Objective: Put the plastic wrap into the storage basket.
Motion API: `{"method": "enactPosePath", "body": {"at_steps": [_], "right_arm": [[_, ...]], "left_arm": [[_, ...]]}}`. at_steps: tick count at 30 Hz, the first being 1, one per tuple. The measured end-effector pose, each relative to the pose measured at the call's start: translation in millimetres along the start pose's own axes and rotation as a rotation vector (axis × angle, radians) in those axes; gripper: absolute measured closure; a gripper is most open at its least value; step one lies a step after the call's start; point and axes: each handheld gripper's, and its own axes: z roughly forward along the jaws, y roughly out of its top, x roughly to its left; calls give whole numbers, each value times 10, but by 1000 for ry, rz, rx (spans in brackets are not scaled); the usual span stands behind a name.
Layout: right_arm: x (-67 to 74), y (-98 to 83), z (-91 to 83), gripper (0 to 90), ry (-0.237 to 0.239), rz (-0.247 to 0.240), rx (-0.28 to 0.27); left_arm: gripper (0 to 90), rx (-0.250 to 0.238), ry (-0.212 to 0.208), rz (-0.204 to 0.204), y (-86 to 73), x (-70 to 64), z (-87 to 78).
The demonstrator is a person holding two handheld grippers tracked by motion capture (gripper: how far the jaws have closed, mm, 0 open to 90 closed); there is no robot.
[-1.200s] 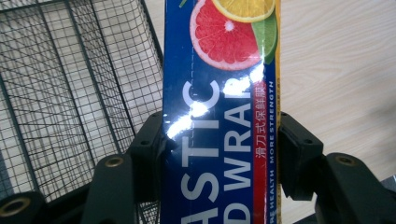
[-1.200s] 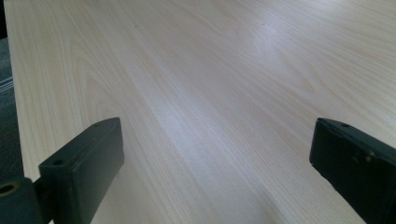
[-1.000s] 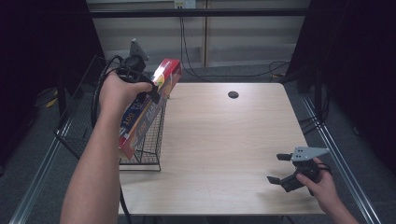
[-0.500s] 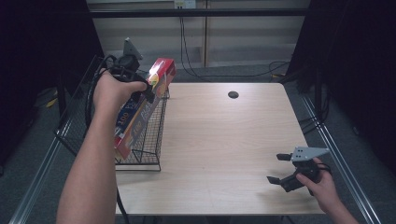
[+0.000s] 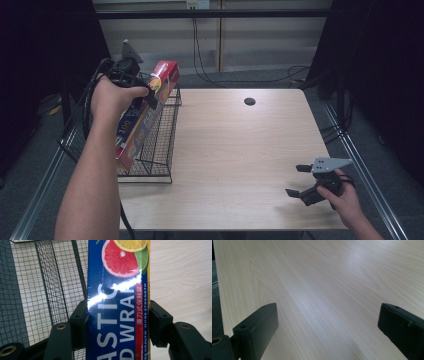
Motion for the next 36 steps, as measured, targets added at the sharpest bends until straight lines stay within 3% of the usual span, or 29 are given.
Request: {"method": "enactPosePath", "body": {"at_steps": [28,36], "right_arm": [[-4,-10,-1,29,-2,-3,-3],[-1,-9,-7,28,-5,-3,-4]], "left_arm": [[441,-38,60,-92,-86,257,-106],[441,-36,67,-99,-91,321,-103]]}}
